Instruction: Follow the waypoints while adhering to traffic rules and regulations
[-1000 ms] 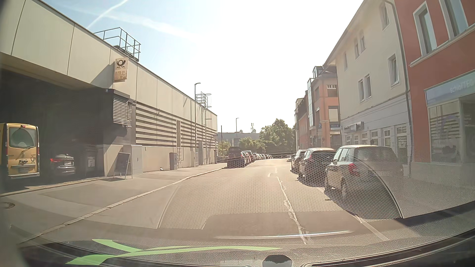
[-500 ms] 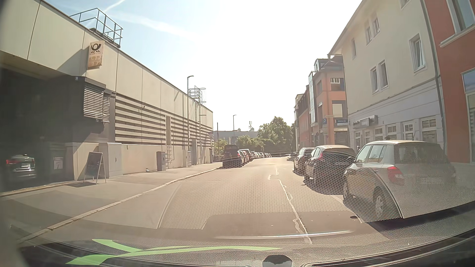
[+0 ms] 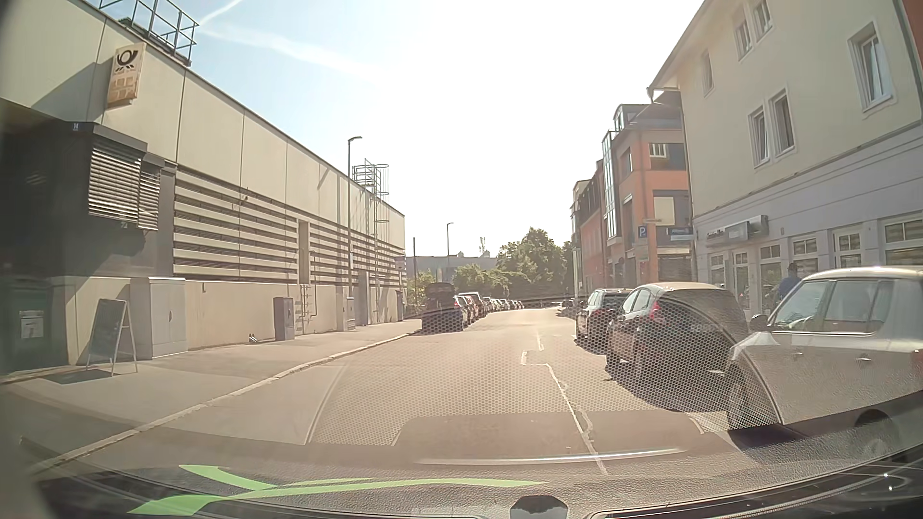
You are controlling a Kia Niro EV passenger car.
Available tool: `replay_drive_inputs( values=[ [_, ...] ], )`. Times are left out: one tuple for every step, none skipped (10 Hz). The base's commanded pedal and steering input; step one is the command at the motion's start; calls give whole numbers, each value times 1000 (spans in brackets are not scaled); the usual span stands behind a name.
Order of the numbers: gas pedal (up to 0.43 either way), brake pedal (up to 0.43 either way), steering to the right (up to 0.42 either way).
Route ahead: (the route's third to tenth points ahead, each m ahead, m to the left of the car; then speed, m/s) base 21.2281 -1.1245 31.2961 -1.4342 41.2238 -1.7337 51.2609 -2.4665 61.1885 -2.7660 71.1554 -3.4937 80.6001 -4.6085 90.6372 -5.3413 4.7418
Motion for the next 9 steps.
replay_drive_inputs(
  values=[
    [0, 0, 12],
    [0, 0, 12],
    [0, 0, 13],
    [0, 0, 14],
    [0, 0, 14],
    [0, 0, 16],
    [0, 0, 16],
    [0, 6, 16],
    [0, 30, 16]
  ],
)
